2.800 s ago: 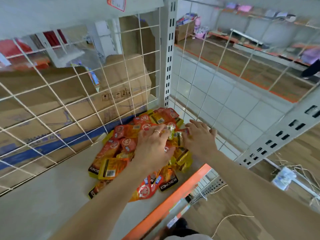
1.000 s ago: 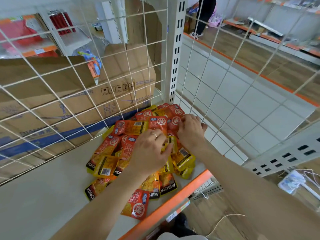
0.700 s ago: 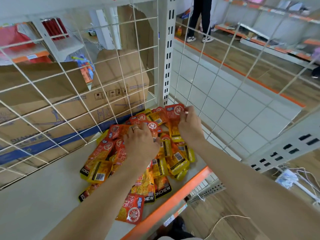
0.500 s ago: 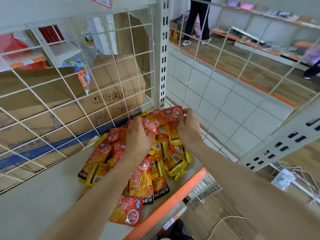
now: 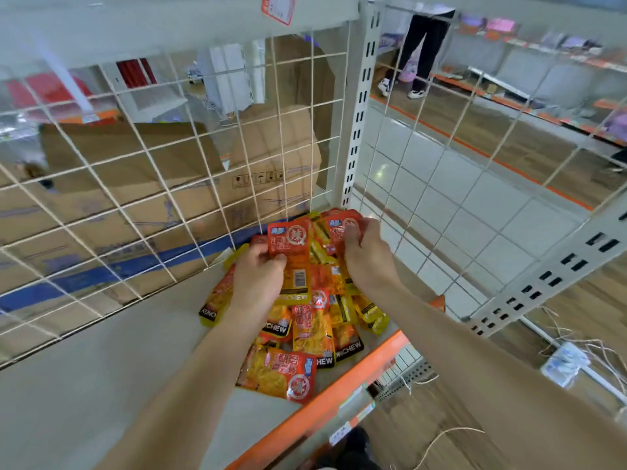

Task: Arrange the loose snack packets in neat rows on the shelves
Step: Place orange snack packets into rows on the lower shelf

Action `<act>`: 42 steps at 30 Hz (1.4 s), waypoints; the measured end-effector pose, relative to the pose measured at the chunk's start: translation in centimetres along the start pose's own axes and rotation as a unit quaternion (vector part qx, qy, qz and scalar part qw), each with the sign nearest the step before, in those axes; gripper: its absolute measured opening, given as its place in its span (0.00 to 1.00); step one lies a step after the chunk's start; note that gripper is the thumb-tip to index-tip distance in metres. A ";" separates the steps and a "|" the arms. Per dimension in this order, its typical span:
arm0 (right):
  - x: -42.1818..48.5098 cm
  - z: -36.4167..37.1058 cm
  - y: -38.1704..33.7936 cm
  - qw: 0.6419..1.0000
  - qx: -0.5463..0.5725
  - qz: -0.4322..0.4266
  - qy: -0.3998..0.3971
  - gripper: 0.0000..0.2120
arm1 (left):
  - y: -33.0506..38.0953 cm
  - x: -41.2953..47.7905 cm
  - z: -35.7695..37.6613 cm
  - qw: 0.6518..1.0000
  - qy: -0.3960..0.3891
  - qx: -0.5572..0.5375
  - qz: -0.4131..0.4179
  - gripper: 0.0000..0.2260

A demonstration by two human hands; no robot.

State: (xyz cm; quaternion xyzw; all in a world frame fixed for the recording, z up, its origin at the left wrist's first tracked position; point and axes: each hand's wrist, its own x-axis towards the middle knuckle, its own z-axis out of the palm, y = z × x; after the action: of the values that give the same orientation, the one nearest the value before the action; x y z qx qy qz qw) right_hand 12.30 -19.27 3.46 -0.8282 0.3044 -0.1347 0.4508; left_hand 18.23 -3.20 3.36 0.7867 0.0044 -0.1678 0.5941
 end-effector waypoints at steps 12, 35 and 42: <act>-9.3 7.2 -5.5 0.985 0.021 -0.008 -0.173 0.12 | -4.8 -5.9 -12.1 0.976 -0.012 -0.177 -0.123 0.19; -20.5 8.8 -6.1 0.905 0.187 -0.002 -0.383 0.10 | -9.5 -21.4 -16.1 0.947 0.253 -0.192 -0.052 0.09; -24.1 9.8 -5.8 0.833 0.244 -0.007 -0.497 0.07 | -11.1 -27.0 -16.7 0.914 0.329 -0.225 -0.075 0.07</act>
State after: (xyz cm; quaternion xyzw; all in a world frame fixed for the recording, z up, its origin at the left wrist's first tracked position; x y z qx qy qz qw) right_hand 0.65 4.64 4.06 -0.6488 -0.0092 0.2221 0.7278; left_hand -5.24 20.94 4.21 0.6402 0.2965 0.0622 0.7060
